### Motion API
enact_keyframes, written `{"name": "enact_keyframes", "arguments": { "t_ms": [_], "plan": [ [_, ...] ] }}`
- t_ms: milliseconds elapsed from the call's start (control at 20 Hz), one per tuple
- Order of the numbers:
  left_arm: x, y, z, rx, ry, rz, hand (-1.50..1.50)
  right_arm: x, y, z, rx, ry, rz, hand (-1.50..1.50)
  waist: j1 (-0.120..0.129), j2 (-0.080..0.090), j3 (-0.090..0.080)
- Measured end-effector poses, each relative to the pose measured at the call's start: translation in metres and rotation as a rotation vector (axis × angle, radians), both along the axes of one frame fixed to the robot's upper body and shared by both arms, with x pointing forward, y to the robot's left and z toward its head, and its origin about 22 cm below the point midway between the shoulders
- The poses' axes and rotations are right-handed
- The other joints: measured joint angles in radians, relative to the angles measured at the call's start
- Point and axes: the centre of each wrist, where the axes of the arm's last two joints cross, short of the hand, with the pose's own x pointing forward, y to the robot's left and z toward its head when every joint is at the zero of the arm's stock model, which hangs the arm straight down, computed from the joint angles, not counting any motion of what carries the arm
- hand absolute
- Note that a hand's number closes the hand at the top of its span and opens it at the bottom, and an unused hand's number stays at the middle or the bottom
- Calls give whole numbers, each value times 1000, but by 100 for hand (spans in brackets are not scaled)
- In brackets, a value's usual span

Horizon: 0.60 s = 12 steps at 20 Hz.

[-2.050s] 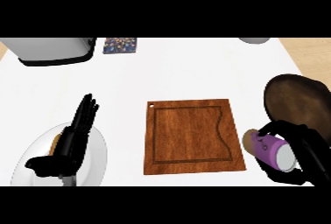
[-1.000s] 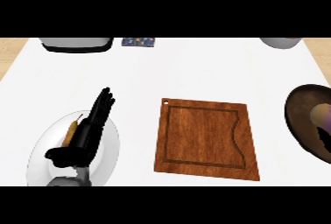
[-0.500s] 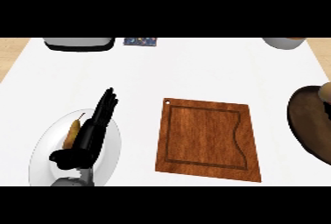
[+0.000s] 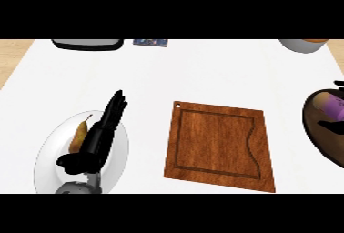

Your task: Pick the can from the cutting board and place it in the pan

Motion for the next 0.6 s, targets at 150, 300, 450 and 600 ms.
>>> {"name": "enact_keyframes", "arguments": {
  "t_ms": [150, 300, 450, 600],
  "plan": [
    [3, 2, -1, 1, 4, 4, 0, 8, 5, -5, 53, 20, 45, -150, -3, 0, 1],
    [3, 5, -2, 2, 5, 11, 0, 15, 12, -8, 126, -50, 60, -150, -6, 0, 1],
    [3, 11, 0, 5, 3, 16, 0, 13, 8, -8, 222, -148, 57, -150, -13, -2, 2],
    [3, 9, -1, 8, 3, 13, 0, 6, -7, -2, 322, -214, 42, -150, -18, -3, 1]
  ]
}}
